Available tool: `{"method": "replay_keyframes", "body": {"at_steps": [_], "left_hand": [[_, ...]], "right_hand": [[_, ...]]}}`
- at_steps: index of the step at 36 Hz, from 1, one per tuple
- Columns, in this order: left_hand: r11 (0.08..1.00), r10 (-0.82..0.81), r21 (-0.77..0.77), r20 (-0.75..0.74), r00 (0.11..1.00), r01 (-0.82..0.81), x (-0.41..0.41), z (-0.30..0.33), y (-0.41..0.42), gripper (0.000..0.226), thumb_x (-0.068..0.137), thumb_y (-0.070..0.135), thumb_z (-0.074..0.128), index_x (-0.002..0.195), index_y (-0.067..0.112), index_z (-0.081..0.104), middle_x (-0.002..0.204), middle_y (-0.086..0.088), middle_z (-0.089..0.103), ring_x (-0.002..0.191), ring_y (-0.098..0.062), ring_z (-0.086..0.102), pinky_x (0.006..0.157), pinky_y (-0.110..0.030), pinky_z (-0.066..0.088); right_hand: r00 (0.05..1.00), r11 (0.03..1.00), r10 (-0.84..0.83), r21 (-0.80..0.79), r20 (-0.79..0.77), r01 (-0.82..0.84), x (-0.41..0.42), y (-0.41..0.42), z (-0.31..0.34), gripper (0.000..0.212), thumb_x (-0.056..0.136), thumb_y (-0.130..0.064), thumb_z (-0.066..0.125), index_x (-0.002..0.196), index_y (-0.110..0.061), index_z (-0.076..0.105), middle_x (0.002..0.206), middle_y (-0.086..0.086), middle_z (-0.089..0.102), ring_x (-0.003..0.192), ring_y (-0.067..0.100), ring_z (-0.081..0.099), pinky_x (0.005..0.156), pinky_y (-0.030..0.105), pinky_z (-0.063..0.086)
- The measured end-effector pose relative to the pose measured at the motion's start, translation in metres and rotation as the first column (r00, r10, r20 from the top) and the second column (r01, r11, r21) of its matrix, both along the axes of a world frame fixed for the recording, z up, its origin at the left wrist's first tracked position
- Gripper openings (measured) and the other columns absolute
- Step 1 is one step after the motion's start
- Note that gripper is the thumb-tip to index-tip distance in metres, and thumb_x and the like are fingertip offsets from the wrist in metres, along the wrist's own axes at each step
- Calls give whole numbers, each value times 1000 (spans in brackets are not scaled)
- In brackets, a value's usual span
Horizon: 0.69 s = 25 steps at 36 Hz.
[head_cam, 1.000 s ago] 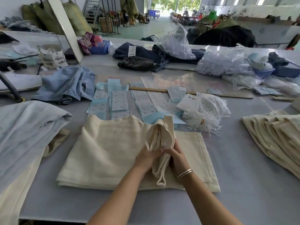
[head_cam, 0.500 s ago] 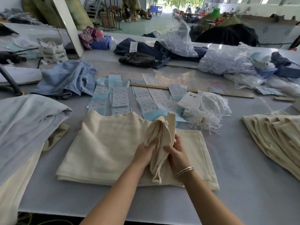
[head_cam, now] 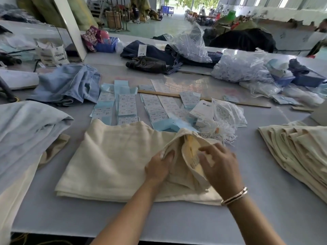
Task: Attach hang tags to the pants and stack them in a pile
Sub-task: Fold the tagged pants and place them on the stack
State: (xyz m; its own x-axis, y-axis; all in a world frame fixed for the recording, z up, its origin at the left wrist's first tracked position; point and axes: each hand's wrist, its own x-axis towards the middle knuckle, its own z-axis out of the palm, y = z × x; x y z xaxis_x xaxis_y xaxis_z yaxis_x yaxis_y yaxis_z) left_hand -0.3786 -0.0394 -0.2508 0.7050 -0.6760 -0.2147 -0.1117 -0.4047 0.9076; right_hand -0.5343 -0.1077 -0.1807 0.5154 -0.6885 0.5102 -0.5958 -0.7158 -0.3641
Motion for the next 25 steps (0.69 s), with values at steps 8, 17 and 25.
{"method": "replay_keyframes", "body": {"at_steps": [8, 17, 25], "left_hand": [[997, -77, -14, -3, 997, 77, 3, 3, 6, 66, 83, 69, 45, 129, 25, 59, 129, -1, 62, 124, -22, 52, 98, -29, 34], [995, -76, 64, 96, 992, 70, -13, 20, 2, 89, 45, 94, 23, 104, 34, 51, 98, 16, 58, 98, -10, 49, 92, -35, 23], [983, -117, -151, -62, 991, 106, -23, 28, -11, 53, 74, 48, 77, 114, 24, 52, 113, 2, 63, 104, -17, 60, 94, -36, 50]], "right_hand": [[995, 949, -63, 303, -80, 85, 14, -3, -21, 38, 83, -34, 69, 115, -15, 65, 101, 8, 61, 93, 30, 59, 81, 32, 43], [910, 657, -303, 754, 283, -15, 5, -13, -31, 32, 86, -13, 68, 114, -10, 54, 88, 12, 68, 80, 28, 64, 72, 40, 52], [639, 129, -405, 733, 654, -668, 12, 2, -35, 38, 77, -10, 64, 113, 2, 60, 99, 25, 69, 81, 28, 70, 65, 32, 59]]}}
